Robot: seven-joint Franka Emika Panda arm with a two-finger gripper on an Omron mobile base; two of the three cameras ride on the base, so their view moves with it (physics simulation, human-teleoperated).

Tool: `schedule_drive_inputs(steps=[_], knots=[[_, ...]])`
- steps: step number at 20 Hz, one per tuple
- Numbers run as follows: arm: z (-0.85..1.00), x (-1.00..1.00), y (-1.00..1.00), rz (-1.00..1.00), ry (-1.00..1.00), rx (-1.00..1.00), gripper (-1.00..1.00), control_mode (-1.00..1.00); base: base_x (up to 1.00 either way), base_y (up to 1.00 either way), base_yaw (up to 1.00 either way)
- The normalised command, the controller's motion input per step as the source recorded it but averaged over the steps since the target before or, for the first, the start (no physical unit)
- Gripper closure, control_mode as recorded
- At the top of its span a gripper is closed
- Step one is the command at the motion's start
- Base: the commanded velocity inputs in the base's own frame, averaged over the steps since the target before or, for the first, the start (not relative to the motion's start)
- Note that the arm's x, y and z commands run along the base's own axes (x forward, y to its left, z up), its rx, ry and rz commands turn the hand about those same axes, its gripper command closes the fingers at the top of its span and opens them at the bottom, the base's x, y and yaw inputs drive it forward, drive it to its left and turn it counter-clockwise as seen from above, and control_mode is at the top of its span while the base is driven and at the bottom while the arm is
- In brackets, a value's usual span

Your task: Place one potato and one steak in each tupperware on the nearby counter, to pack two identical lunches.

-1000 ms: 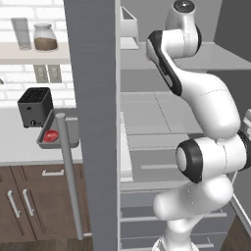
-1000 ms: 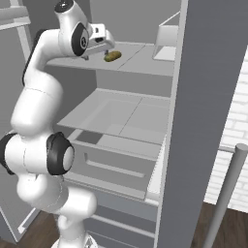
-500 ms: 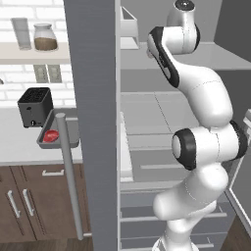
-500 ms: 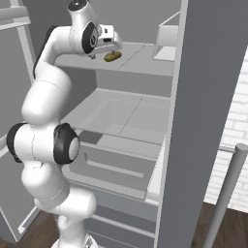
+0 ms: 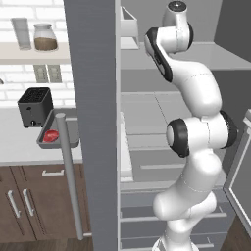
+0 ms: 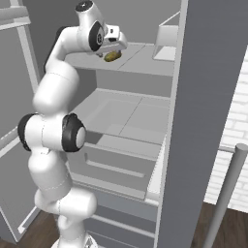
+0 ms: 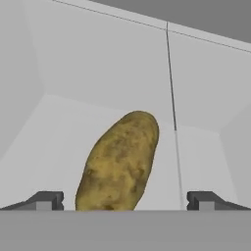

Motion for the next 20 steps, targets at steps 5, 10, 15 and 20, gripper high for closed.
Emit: schedule_drive_inputs(steps=[5,10,15,20], knots=[[0.00,0.27,0.00,-0.03,0.00,0.00,-1.00,-1.00,0.00,0.00,0.00],[-0.02,0.04,0.00,-0.05,-0.01,0.02,-1.00,-1.00,0.00,0.00,0.00],[-0.15,-0.05,0.00,-0.09,-0.02,0.08,-1.00,-1.00,0.00,0.00,0.00],[-0.28,-0.02,0.00,-0.08,0.00,0.08,-1.00,-1.00,0.00,0.00,0.00]])
